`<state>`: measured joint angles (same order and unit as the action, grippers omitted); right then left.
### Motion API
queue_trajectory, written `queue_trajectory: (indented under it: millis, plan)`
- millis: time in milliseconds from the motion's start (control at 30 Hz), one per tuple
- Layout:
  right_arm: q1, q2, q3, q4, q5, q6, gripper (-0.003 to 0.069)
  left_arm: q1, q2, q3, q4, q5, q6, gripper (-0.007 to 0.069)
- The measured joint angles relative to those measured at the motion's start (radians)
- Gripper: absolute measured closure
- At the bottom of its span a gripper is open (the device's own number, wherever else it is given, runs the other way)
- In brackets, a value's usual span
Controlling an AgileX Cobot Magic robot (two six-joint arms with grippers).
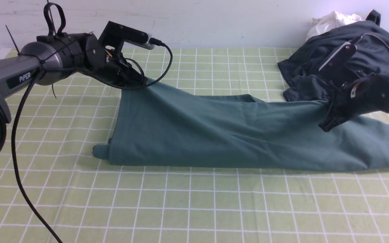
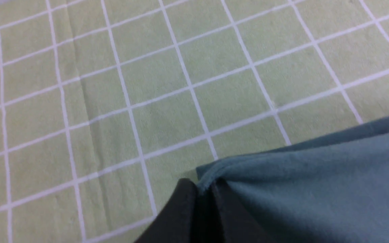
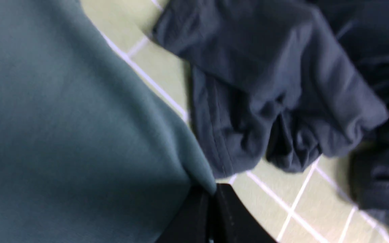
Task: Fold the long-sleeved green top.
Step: Use both arms to drag the lower edge of the fabric forward and fold it over the upper edge, then use the right arm to clamp the right edge of the fabric
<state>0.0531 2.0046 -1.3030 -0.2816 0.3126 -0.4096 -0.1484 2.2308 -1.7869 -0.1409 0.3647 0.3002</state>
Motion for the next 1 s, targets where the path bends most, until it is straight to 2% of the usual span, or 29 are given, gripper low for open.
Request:
queue_trajectory:
  millis: [233, 367, 467, 500, 533, 600, 667, 733, 767, 833, 900, 1000]
  plan:
    - [-0.025, 0.026, 0.0, -0.001, -0.029, 0.093, 0.0657, 0.0, 0.074, -0.093, -0.001, -0.044, -0.005, 0.0606]
    - [-0.025, 0.028, 0.0, -0.003, -0.085, 0.118, 0.0603, 0.0, 0.103, -0.119, -0.004, -0.056, -0.006, 0.0582]
    - [-0.026, 0.028, 0.0, -0.003, -0.127, 0.122, 0.0505, 0.001, 0.111, -0.12, -0.004, -0.053, -0.001, 0.0478]
    - [-0.026, 0.025, 0.0, -0.003, -0.127, 0.123, 0.0454, 0.001, 0.111, -0.12, -0.004, -0.046, 0.003, 0.0406]
    - [-0.026, 0.024, 0.0, -0.003, -0.124, 0.123, 0.0454, 0.002, 0.111, -0.121, -0.004, -0.043, 0.003, 0.0406]
    - [-0.027, -0.007, 0.0, -0.003, -0.061, 0.127, 0.0369, 0.002, 0.083, -0.137, -0.004, 0.066, 0.005, 0.0261]
    - [-0.027, -0.033, 0.0, -0.003, -0.013, 0.137, 0.0342, 0.004, 0.062, -0.148, -0.003, 0.13, 0.005, 0.0215]
    - [-0.027, -0.104, 0.0, -0.003, 0.116, 0.191, 0.0318, 0.005, -0.009, -0.17, -0.02, 0.306, 0.002, 0.0173]
    - [-0.028, -0.139, 0.0, -0.003, 0.189, 0.226, 0.0316, 0.005, -0.055, -0.178, -0.045, 0.413, 0.001, 0.0176]
    - [-0.034, -0.171, -0.001, 0.002, 0.272, 0.267, 0.0319, 0.005, -0.082, -0.184, -0.073, 0.49, 0.001, 0.0186]
    - [-0.071, -0.189, 0.004, 0.026, 0.38, 0.34, 0.0345, 0.005, -0.11, -0.188, -0.162, 0.684, 0.02, 0.0249]
    - [-0.152, -0.153, 0.044, 0.078, 0.405, 0.395, 0.0398, 0.003, -0.073, -0.158, -0.217, 0.816, 0.083, 0.0365]
